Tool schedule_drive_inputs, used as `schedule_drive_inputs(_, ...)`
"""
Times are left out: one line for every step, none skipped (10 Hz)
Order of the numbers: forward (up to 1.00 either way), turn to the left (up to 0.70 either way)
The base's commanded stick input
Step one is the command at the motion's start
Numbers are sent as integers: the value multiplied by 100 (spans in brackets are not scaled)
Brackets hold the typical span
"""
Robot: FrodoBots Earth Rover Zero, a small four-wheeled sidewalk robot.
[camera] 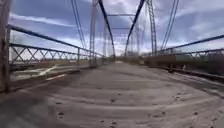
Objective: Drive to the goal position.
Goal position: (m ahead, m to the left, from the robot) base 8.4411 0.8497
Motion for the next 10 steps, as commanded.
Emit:
schedule_drive_inputs(100, -1)
schedule_drive_inputs(100, -3)
schedule_drive_inputs(100, -5)
schedule_drive_inputs(100, -7)
schedule_drive_inputs(100, -2)
schedule_drive_inputs(100, 1)
schedule_drive_inputs(100, 1)
schedule_drive_inputs(100, 1)
schedule_drive_inputs(100, 1)
schedule_drive_inputs(100, 1)
